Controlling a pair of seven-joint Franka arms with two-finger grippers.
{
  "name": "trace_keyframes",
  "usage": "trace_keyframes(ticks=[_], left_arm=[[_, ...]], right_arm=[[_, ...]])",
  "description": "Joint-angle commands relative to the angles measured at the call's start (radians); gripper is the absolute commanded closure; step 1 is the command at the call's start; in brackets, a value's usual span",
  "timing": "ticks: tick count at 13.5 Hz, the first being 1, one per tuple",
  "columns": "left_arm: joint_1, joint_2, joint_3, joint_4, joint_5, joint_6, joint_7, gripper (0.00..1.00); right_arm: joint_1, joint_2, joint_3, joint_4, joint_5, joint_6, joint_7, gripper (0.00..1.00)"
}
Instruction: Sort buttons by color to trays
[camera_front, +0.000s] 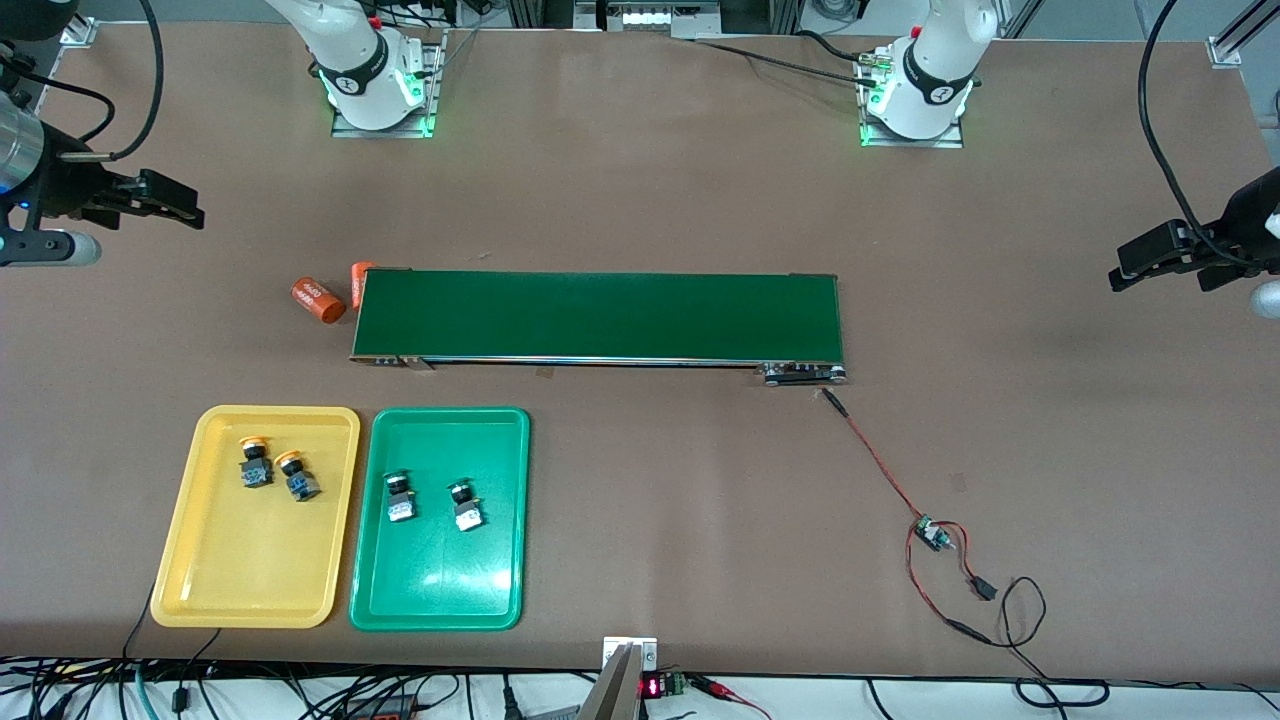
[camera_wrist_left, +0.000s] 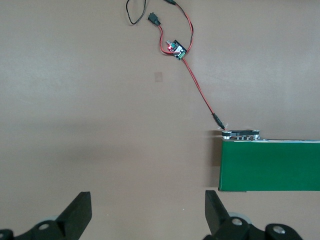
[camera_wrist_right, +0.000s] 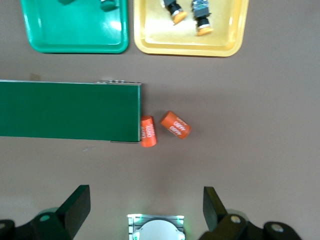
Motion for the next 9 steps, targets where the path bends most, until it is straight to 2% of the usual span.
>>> trace_keyframes(ticks=[1,9], left_arm=[[0.004,-0.008,-0.002,0.0,0.015,-0.001,0.002,0.0],[0.004,-0.008,-0.002,0.0,0.015,0.0,0.003,0.0]], right_arm=[[0.034,-0.011,-0.005,-0.006,0.025,0.022,-0.001,0.0],[0.033,0.002,-0.005,-0.006,0.002,0.039,-0.001,0.0]])
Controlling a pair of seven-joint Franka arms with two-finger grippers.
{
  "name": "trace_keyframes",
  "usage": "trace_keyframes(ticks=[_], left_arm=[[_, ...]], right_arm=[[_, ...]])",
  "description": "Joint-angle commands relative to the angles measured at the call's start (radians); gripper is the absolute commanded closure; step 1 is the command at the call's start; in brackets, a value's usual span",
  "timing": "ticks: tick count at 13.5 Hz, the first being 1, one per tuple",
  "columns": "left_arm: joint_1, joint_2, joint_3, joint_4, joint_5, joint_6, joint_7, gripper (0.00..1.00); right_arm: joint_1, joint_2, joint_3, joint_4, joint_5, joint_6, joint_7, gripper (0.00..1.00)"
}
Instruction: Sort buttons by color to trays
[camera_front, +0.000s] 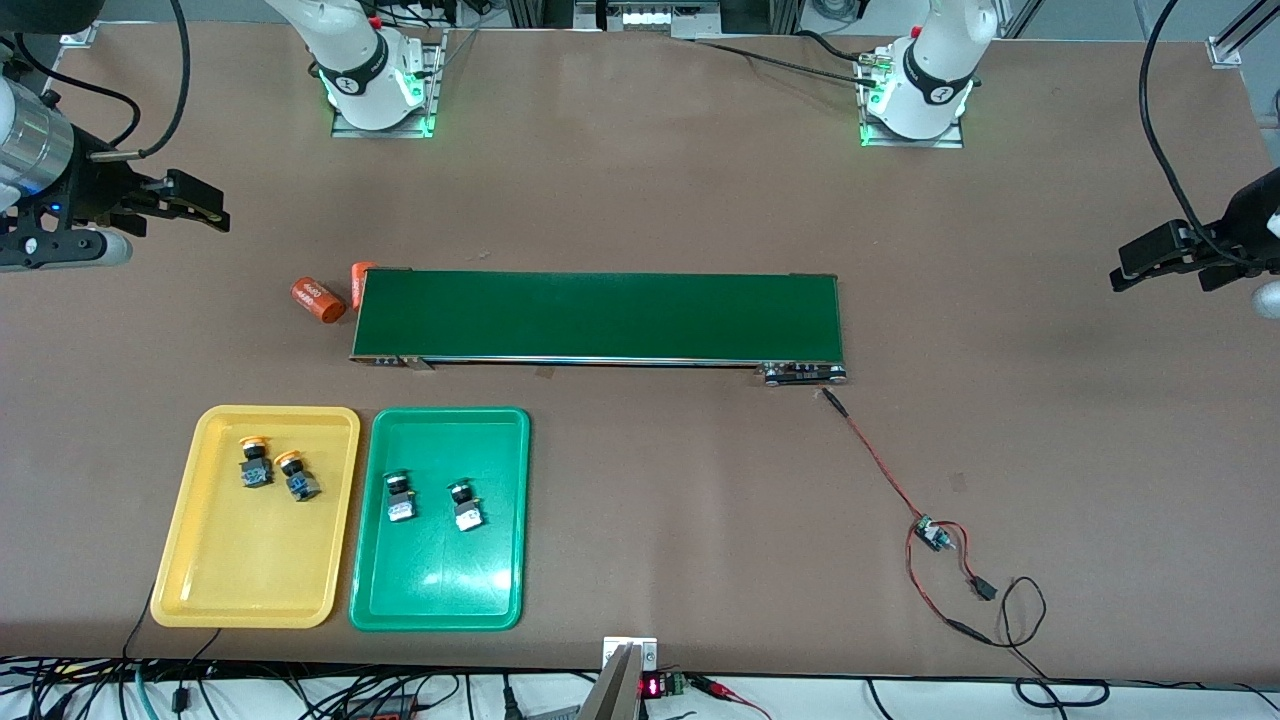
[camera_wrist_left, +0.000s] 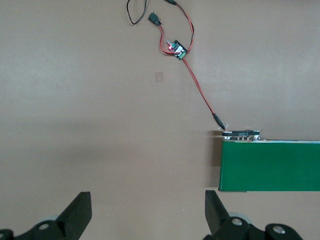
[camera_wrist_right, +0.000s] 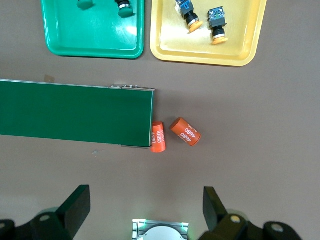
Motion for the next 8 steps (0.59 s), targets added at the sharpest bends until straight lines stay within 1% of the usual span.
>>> trace_keyframes(ticks=[1,4,6,8], left_arm=[[0.003,-0.008,-0.002,0.0,0.015,0.003,0.002,0.0],[0.003,-0.008,-0.002,0.0,0.015,0.002,0.002,0.0],[0.003,-0.008,-0.002,0.001,0.015,0.002,0.003,0.0],[0.003,-0.008,-0.002,0.0,0.015,0.002,0.003,0.0]], right_arm=[[-0.001,0.0,0.0,-0.006,-0.008,0.014,0.003,0.0],[-0.006,0.003,0.0,-0.006,-0.008,0.039,0.012,0.0],[-0.006,0.01,0.0,-0.006,-0.006,0.082,0.07,0.0],[-0.006,0.019,0.0,-0.006,-0.003,0.093,0.075,0.0]])
